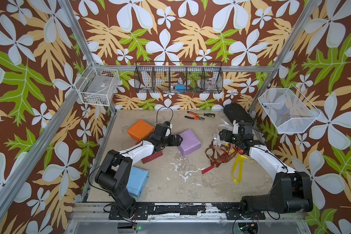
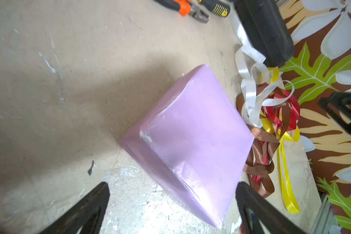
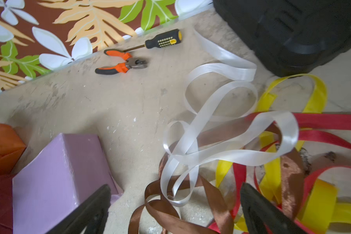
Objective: Untie the ribbon bows on the gift boxes
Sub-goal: Adjust the ribbon at the center of the board, then reset both arms
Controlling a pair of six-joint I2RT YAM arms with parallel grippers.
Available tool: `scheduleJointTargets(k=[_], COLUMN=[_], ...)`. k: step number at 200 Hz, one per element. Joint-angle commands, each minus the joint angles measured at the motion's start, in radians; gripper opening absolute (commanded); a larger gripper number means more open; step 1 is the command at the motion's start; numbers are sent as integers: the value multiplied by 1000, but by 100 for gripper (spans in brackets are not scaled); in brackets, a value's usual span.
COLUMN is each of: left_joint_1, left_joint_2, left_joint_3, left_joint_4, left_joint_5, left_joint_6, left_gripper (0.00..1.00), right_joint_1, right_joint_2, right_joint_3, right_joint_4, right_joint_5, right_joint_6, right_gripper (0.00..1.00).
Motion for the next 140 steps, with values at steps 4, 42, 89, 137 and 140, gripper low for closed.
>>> scheduleJointTargets(k=[4, 42, 89, 137, 140], left_joint_1=[0, 10, 191, 274, 274], left_joint_2=[-79, -234, -421, -480, -478], left_joint_3=[-28, -116, -342, -595, -608], left_joint_4=[46, 98, 293, 607, 620], left_joint_5=[-125, -342, -510, -739, -756], left_joint_6=[43, 120, 155, 242, 248], left_gripper=[100, 100, 100, 100, 100], right_joint_1=[23, 61, 59, 11, -1], right_joint_2=[10, -25, -64, 72, 81], right_joint_3=[-58, -225, -566, -689, -699], right_joint_4=[147, 438, 1028, 1376, 1402], right_joint_5=[84, 270, 252, 266, 254], right_joint_6=[-98, -283, -437, -386, -375], right_gripper=[100, 100, 100, 100, 100])
